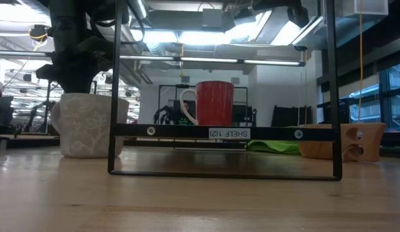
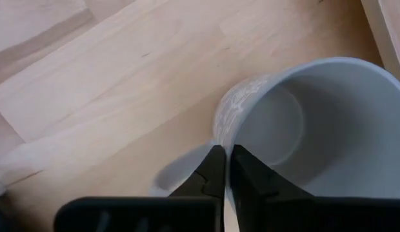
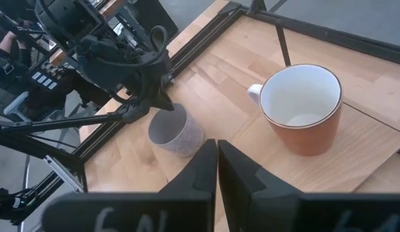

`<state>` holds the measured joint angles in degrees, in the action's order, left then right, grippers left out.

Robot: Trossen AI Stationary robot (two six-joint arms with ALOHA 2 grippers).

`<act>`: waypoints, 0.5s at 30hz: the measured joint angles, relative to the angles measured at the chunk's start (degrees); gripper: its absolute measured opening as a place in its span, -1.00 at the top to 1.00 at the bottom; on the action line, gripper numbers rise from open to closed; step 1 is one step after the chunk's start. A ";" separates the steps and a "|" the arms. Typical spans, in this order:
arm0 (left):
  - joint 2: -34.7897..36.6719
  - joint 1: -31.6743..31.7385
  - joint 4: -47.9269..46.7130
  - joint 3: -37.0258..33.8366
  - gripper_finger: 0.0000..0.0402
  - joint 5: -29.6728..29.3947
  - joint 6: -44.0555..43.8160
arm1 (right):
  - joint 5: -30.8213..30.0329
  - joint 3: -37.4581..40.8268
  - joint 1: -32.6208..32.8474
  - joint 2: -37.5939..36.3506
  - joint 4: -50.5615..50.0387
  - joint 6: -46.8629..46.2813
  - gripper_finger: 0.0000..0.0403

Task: Stack small to large cups/mugs on shelf
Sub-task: Put the gray mug on the shelf

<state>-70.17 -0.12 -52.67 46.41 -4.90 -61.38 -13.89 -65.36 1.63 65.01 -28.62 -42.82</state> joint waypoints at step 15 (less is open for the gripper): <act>-0.04 2.47 -4.58 13.04 0.99 -0.80 1.94 | -0.04 0.00 0.00 0.00 -2.97 -1.76 0.92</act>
<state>-70.22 2.35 -57.25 59.45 -5.69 -59.44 -13.93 -65.36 1.63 65.01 -31.59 -44.58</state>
